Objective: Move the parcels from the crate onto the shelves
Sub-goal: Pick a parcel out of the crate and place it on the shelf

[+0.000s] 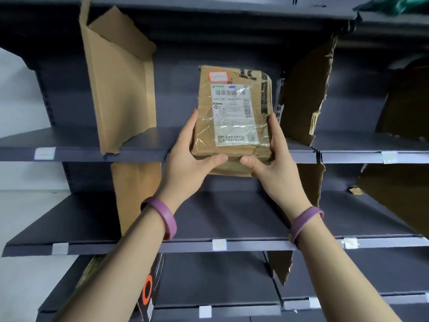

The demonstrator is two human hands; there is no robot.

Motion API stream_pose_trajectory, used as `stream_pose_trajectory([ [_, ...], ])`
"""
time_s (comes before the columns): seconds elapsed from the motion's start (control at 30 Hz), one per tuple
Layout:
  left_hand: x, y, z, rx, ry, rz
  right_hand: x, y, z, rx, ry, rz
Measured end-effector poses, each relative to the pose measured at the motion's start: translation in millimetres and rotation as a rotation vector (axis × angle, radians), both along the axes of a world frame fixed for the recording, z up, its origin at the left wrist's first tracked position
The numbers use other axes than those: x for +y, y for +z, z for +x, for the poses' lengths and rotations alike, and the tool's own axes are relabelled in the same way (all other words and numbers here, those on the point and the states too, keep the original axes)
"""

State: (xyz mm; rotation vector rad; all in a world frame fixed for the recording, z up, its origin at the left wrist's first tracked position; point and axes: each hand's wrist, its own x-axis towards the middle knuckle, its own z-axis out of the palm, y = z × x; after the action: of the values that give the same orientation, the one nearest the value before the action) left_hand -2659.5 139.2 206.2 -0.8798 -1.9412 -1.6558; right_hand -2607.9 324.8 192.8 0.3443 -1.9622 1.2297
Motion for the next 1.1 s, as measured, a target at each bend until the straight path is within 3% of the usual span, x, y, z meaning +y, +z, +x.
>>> stream_pose_trajectory([
  [0.27,27.5,50.1,-74.9,-0.08,0.104,0.046,32.7,49.4,-87.6,-0.062,-0.126,0.132],
  [0.47,38.0,47.3,-121.8,-0.166,0.112,0.001,50.3,48.0,-140.5,-0.149,-0.169,0.14],
  [0.7,40.1,25.1,-131.5,-0.14,0.162,-0.043,62.2,29.1,-151.7,-0.155,-0.145,0.184],
  [0.87,31.6,17.1,-131.0,-0.109,0.151,-0.223,68.5,22.4,-150.1,-0.203,-0.111,0.296],
  [1.1,38.2,28.9,-141.6,-0.181,0.266,-0.322,64.0,37.1,-154.0,-0.318,-0.17,0.351],
])
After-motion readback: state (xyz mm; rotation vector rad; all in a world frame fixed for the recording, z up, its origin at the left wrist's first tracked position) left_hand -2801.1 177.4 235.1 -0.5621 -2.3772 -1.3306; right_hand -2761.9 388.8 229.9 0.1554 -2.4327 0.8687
